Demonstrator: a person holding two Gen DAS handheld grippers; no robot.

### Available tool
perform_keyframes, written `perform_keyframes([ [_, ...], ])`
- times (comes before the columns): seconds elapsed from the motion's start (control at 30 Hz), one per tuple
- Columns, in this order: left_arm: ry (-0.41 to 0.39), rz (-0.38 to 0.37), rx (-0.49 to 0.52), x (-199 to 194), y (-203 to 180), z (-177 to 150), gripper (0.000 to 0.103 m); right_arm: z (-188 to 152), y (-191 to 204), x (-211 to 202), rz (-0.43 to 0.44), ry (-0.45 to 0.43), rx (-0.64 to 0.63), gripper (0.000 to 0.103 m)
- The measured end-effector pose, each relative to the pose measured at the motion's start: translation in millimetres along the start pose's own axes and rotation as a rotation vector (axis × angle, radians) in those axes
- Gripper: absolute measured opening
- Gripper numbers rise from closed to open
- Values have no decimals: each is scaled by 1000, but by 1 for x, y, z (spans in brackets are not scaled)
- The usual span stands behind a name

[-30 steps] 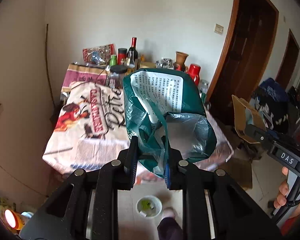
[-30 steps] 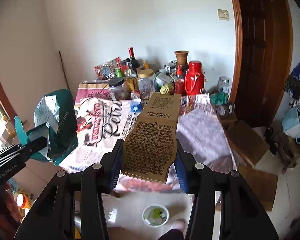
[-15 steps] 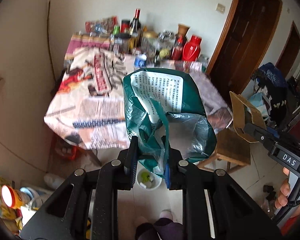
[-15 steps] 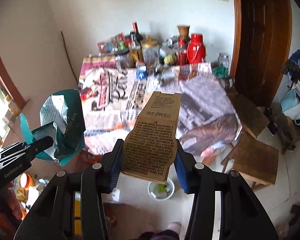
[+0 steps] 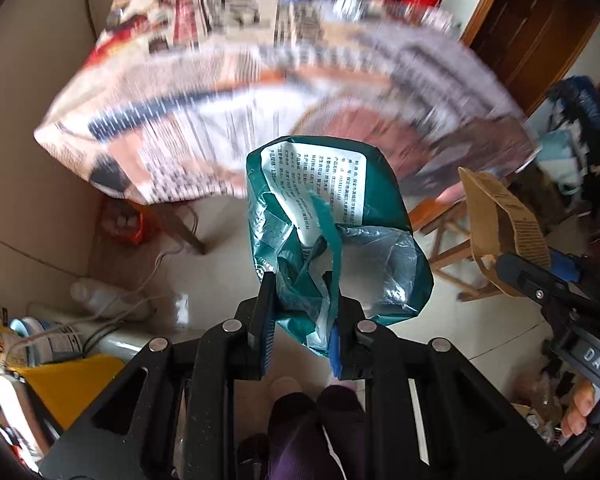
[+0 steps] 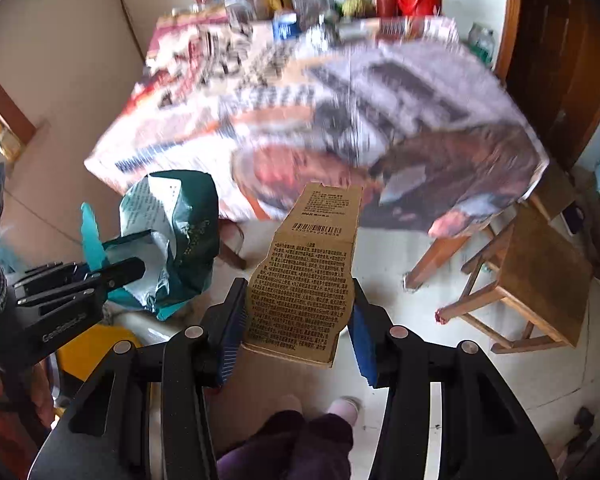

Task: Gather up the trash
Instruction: 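Carry the green bag and brown paper packet over the white bucket, then open the right tool to drop the packet while the left tool drops the green bag into the bucket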

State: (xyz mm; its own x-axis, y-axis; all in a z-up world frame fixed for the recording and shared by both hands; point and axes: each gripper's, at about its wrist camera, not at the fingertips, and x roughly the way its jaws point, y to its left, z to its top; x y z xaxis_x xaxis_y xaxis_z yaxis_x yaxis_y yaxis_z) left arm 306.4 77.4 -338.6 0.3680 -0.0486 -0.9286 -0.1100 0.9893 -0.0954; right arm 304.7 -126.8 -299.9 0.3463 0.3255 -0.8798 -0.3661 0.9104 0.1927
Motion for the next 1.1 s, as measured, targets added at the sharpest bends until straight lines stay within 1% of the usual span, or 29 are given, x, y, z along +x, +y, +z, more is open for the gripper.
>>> perform_keyframes([
  [0.13,87,-8,-44,71,1,-18,21,-19,-22,60,16,82,8,44],
  [0.17,105,-2,-49,89,1,-23,21,-26,-27,82,15,108,4,44],
  [0.27,155,2,-73,139,5,-40,21,-40,-38,122,2,146,-17,44],
  [0.37,191,5,-103,185,16,-57,21,-51,-48,163,1,177,-20,44],
  [0.57,226,40,-140,259,41,-84,21,-66,-58,250,18,213,-18,44],
  [0.77,238,63,-173,315,63,-105,21,-72,-54,321,26,221,-61,44],
  [0.8,240,65,-175,322,64,-105,21,-72,-53,327,30,224,-63,44],
  [0.87,247,52,-191,336,69,-109,21,-74,-53,345,33,226,-54,45],
  [0.97,247,16,-232,350,75,-110,21,-77,-58,358,35,239,-30,45],
  [1.03,249,13,-235,358,75,-110,21,-79,-62,369,20,270,-11,56],
  [1.1,255,13,-227,365,72,-109,21,-82,-67,373,9,277,15,56],
])
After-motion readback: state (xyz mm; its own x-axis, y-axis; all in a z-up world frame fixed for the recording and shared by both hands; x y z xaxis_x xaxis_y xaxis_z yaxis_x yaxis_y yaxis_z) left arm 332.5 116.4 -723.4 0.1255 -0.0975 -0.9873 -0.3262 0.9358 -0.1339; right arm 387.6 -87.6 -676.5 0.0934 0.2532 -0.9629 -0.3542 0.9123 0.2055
